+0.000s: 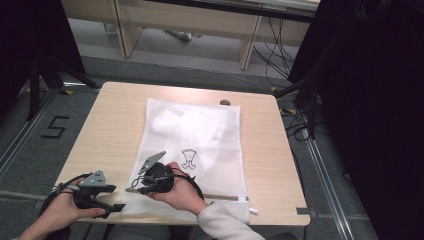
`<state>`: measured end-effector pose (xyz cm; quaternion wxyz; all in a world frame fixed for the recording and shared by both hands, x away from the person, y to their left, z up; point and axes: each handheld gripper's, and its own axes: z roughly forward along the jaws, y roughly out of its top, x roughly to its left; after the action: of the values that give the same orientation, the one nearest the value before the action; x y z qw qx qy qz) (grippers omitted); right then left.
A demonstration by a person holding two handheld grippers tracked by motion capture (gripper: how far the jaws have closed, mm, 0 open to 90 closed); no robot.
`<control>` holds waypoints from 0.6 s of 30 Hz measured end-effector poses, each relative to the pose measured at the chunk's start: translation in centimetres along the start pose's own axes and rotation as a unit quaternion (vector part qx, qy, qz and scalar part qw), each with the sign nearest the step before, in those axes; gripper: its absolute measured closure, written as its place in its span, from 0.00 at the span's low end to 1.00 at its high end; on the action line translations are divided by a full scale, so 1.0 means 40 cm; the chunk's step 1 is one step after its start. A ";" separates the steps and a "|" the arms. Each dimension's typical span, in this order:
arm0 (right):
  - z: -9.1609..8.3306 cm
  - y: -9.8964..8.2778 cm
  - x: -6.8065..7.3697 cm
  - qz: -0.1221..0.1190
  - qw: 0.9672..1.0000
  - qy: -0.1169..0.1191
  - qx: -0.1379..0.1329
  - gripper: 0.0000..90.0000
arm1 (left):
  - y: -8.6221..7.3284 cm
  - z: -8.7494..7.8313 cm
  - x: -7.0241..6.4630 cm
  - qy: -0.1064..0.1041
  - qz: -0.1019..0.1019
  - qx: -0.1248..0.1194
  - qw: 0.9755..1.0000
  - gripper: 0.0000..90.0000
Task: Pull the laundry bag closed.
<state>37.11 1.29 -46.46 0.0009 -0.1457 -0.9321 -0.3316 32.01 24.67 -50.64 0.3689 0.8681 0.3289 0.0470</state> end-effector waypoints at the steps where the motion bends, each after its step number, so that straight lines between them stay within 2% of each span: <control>1: 0.005 0.003 0.001 0.000 1.000 0.003 -0.001 0.78 | 0.000 0.000 0.000 0.000 0.000 -0.001 1.000 0.25; 2: 0.006 0.005 0.002 0.001 1.000 0.002 0.003 0.78 | -0.002 0.002 -0.003 -0.002 -0.010 -0.001 1.000 0.25; 3: 0.006 0.005 0.002 0.001 1.000 0.002 0.003 0.78 | -0.001 0.002 -0.004 -0.004 -0.011 -0.001 1.000 0.25; 4: 0.013 0.008 0.002 0.000 1.000 0.005 0.002 0.79 | 0.000 0.003 -0.004 -0.005 -0.004 -0.004 1.000 0.25; 7: 0.023 0.016 0.002 -0.011 1.000 0.011 0.002 0.80 | 0.000 0.002 -0.003 -0.005 -0.001 -0.002 1.000 0.25; 9: 0.028 0.021 0.008 -0.003 1.000 0.012 0.010 0.80 | 0.000 0.001 -0.003 -0.005 -0.001 -0.002 1.000 0.25; 10: 0.033 0.023 0.006 -0.012 1.000 0.014 0.006 0.81 | 0.000 0.002 -0.003 -0.006 0.000 -0.002 1.000 0.25; 11: 0.033 0.024 0.007 -0.007 1.000 0.007 0.013 0.81 | 0.000 0.002 -0.003 -0.006 0.000 -0.002 1.000 0.25; 13: 0.036 0.026 0.008 -0.007 1.000 0.013 0.009 0.81 | 0.000 0.002 -0.002 -0.004 0.003 0.001 1.000 0.25; 15: 0.042 0.029 0.004 -0.013 1.000 0.009 0.012 0.81 | 0.000 0.002 -0.002 -0.005 0.003 0.001 1.000 0.25; 16: 0.046 0.030 0.006 -0.011 1.000 0.011 0.018 0.82 | -0.001 0.003 -0.004 -0.006 -0.007 0.001 1.000 0.25; 18: 0.051 0.030 0.004 -0.016 1.000 0.014 0.014 0.82 | -0.001 0.004 -0.004 -0.006 -0.007 0.001 1.000 0.26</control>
<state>37.46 3.49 -47.27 0.0110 -0.1255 -0.9389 -0.3203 31.93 24.51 -50.74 0.3701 0.8666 0.3324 0.0387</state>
